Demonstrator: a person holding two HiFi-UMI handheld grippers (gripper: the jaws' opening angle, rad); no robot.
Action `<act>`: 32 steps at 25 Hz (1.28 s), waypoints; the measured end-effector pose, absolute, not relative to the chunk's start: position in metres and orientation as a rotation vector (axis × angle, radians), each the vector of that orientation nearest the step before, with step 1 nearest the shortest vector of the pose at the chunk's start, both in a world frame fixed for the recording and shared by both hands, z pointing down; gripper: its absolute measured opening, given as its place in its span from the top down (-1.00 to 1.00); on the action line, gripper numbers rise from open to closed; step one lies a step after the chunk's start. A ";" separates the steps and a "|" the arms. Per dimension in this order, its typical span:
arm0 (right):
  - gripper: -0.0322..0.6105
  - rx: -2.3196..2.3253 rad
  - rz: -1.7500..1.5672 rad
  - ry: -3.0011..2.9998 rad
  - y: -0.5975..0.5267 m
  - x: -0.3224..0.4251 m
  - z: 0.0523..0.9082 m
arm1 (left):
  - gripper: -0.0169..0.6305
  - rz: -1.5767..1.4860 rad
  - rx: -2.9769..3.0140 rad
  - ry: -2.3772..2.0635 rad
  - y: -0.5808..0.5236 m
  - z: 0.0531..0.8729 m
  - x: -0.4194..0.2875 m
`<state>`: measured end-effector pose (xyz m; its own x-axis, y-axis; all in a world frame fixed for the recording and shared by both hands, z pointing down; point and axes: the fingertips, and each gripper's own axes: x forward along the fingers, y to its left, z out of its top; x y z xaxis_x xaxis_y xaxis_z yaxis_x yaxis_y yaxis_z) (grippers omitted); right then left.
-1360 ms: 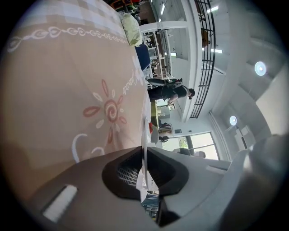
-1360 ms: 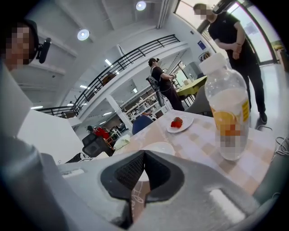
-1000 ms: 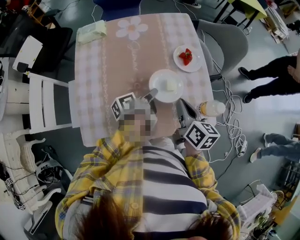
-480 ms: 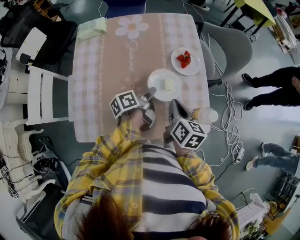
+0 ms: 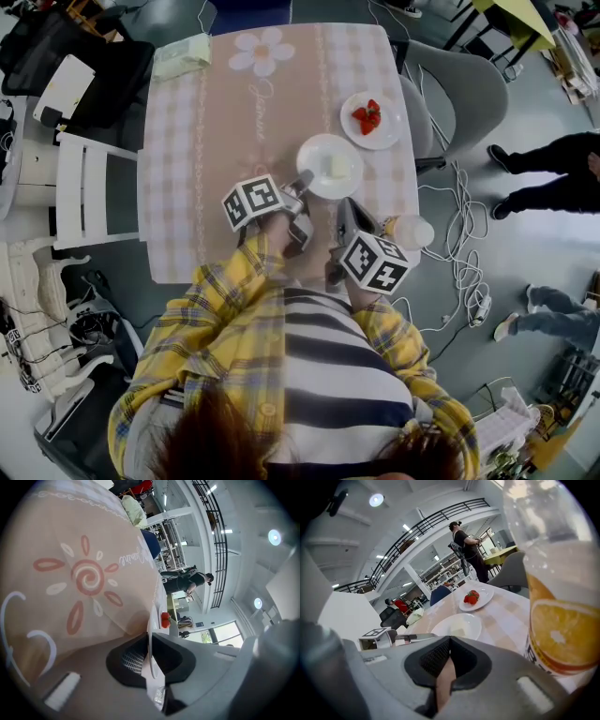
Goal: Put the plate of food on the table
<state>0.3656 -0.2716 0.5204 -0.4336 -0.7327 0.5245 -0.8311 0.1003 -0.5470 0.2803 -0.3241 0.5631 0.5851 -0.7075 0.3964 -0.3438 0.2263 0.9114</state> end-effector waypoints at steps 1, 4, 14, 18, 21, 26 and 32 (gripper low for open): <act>0.90 1.598 1.264 -2.239 -0.272 0.365 0.521 | 0.90 -0.307 1.385 -0.990 -0.325 0.563 0.280; 0.90 1.593 1.283 -2.240 -0.273 0.364 0.522 | 0.92 -0.285 1.402 -0.979 -0.327 0.563 0.280; 0.90 1.536 1.297 -2.283 -0.275 0.355 0.518 | 0.55 -0.268 1.433 -0.833 -0.334 0.557 0.285; 0.90 1.505 1.301 -2.292 -0.274 0.350 0.518 | 0.41 -0.125 1.534 -0.780 -0.326 0.557 0.290; 0.90 1.489 1.293 -2.291 -0.272 0.347 0.519 | 0.34 0.071 1.672 -0.796 -0.319 0.561 0.295; 0.90 1.484 1.285 -2.278 -0.272 0.346 0.523 | 0.35 0.380 1.859 -0.858 -0.310 0.569 0.294; 0.90 1.487 1.306 -2.254 -0.270 0.344 0.528 | 0.40 0.629 2.025 -0.958 -0.308 0.575 0.282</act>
<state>0.3441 -0.2701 0.5277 -0.5006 -0.6796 0.5362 -0.8032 0.1337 -0.5805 0.2819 -0.3081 0.5749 0.5908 -0.4073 0.6965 -0.8010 -0.4002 0.4453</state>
